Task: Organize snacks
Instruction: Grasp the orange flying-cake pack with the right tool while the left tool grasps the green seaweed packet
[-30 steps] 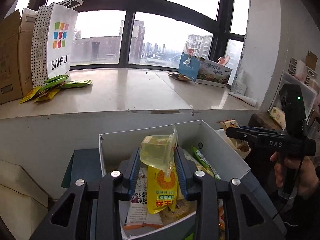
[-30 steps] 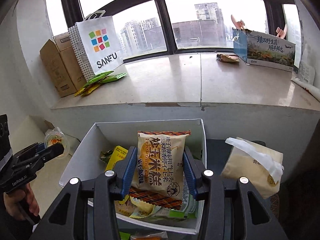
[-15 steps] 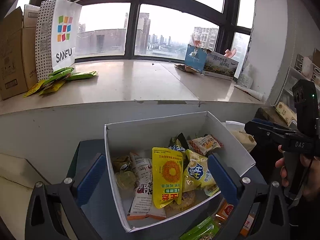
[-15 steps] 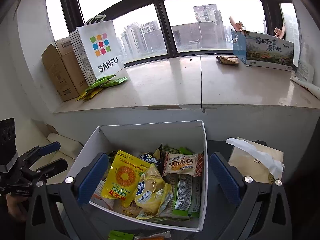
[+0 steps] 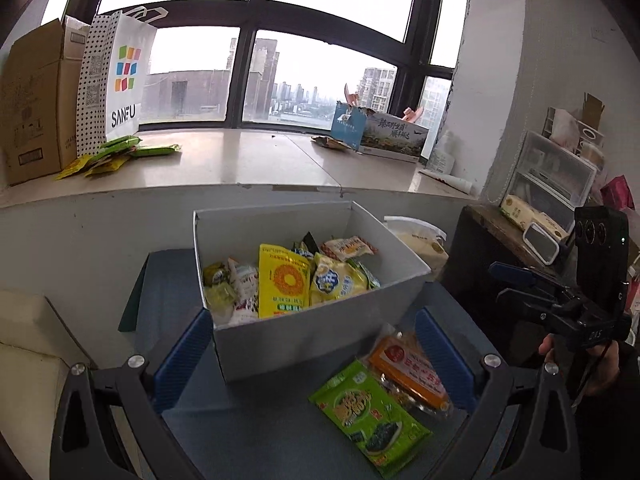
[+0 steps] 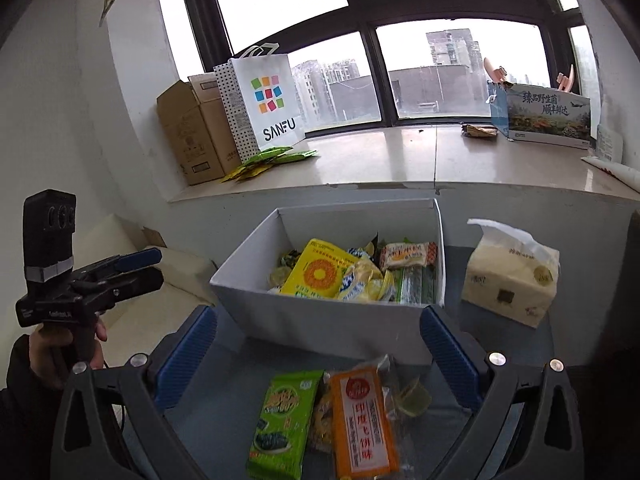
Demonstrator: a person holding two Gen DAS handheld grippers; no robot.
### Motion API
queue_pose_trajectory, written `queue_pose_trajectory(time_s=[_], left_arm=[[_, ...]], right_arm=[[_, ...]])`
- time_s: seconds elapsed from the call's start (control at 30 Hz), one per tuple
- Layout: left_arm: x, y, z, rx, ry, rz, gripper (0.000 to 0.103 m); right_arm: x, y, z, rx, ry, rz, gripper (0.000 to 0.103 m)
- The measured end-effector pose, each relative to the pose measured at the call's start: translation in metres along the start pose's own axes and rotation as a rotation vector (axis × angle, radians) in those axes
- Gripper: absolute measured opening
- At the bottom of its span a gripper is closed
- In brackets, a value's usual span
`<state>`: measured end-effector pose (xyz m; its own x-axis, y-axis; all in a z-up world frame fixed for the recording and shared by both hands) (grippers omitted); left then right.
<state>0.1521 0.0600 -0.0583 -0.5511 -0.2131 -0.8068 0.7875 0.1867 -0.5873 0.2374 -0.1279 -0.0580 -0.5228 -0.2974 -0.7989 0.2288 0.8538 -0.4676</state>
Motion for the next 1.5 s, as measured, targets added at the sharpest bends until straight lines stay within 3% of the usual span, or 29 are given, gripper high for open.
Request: queue_pose_trajectory(time_s=[0.17,0.37,0.63,0.97,1.03,1.17,1.27,1.5], left_arm=[[0.045,-0.019,-0.003,-0.007,-0.034,-0.044,0.103],[0.077,-0.028,-0.006,-0.018,-0.048,-0.085,0.103],[0.08,-0.027,0.0,-0.002,-0.048,-0.096,0.103],[0.084,-0.02,0.01,0.006,-0.031,-0.125,0.103],[0.086,-0.018,0.012,0.007,-0.026,-0.134,0.103],[0.09,-0.013,0.016,0.009,-0.019,-0.151,0.103],[0.092,-0.009,0.019,0.012,-0.018,-0.162,0.103],[0.106,0.024,0.026,-0.016,-0.037,-0.286,0.103]], right_arm=[[0.056,-0.018,-0.016,0.05,-0.026,-0.043,0.103],[0.112,-0.012,-0.008,0.219,-0.105,-0.157,0.103],[0.134,0.027,0.02,0.333,-0.206,-0.334,0.103],[0.154,0.083,0.036,0.308,-0.272,-0.535,0.103],[0.152,0.083,0.044,0.286,-0.204,-0.523,0.101],[0.152,0.077,0.05,0.209,-0.107,-0.507,0.062],[0.152,0.064,0.041,0.204,-0.119,-0.481,0.061],[0.146,0.001,0.033,0.146,0.062,-0.296,0.061]])
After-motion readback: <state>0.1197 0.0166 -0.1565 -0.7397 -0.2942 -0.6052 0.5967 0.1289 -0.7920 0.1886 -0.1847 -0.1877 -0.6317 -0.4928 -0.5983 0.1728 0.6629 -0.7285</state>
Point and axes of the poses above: each gripper's, at about its wrist camera, not at the fingertips, and y roughly the way its jaws point, z to its right, x to its underside, the point moved 6 cm from there along y, roughly the way its jaws point, and after that the axes turned 14 degrees about -x, right-handed, at the moved point
